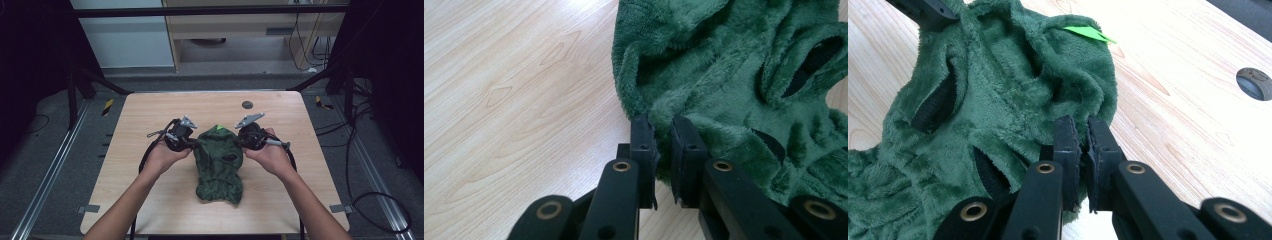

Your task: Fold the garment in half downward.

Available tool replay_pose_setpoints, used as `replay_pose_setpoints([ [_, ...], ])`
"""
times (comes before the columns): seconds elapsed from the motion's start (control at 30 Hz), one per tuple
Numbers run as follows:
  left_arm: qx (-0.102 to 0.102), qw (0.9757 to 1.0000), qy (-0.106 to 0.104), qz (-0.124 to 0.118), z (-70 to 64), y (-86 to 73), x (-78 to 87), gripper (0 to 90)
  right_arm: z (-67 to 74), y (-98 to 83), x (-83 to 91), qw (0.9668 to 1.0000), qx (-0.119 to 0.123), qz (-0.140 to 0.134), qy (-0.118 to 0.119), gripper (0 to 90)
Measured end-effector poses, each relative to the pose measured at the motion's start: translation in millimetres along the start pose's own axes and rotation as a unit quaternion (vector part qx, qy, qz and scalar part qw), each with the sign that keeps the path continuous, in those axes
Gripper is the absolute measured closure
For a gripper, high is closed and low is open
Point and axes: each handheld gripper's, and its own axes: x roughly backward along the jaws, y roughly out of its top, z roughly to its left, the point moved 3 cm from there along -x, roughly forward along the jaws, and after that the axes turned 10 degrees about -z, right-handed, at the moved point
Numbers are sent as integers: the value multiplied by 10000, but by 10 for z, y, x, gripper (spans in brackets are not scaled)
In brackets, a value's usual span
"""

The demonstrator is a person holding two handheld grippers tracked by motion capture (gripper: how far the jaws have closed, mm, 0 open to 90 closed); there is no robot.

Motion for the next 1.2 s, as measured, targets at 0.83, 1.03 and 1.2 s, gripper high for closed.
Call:
replay_pose_setpoints([
  [0.83,-4,9998,191,106,195,195,-136,816,-191,142,-216,9997,-19,195,-147,850],
  [1.03,-16,9997,209,143,269,235,-247,816,-290,208,-304,9996,-14,216,-195,851],
  [1.2,7,9997,237,117,302,224,-287,816,-317,207,-332,9996,34,184,-194,851],
])
